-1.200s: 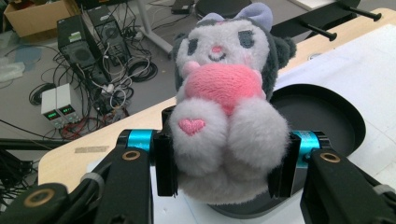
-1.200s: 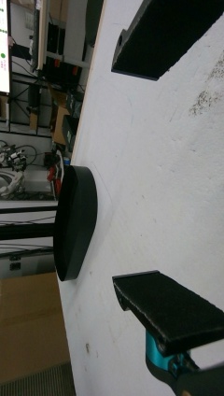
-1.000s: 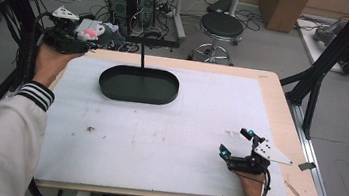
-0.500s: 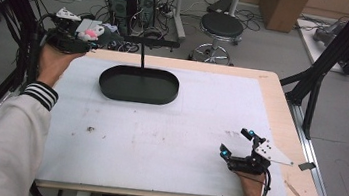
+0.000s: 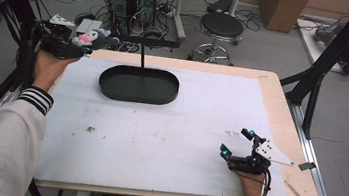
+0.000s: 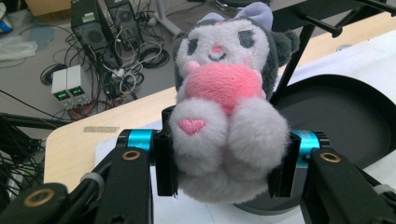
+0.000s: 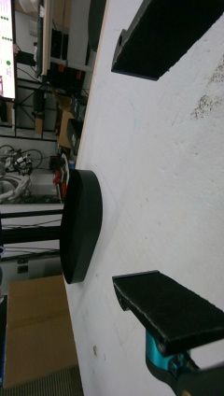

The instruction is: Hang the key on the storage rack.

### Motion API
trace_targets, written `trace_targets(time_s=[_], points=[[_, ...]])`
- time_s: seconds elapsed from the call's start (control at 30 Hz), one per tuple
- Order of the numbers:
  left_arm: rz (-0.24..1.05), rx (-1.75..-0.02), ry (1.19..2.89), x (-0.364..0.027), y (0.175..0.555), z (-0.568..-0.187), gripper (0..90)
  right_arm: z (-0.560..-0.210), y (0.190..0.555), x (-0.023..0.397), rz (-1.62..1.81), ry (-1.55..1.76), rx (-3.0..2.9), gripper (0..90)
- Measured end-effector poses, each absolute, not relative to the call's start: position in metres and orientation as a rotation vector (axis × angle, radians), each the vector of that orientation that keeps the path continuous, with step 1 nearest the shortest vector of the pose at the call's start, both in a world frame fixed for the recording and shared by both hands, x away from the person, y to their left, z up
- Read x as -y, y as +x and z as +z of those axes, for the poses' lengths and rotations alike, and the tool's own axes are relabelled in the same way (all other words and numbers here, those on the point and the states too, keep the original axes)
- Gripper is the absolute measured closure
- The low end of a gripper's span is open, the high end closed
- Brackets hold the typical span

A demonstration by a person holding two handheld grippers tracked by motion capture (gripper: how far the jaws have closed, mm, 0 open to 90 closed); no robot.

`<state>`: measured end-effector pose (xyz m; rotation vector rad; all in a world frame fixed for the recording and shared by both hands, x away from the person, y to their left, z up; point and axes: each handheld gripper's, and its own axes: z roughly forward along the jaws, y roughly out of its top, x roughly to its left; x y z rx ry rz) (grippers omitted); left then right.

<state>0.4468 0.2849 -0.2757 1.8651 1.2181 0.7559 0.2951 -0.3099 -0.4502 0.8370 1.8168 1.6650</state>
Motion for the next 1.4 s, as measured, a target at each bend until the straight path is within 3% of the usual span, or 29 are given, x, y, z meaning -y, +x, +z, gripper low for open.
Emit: trace_targets(time_s=[0.77,1.4], points=[[0.694,-1.235,1.862,-0.297,0.443,-0.301,55.3,-0.450,0.295,0.310,1.671,0.854,-1.806,0.4],[0.659,-1.230,1.904,-0.280,0.460,-0.322,55.3,-0.450,0.296,0.312,1.676,0.855,-1.803,0.4]])
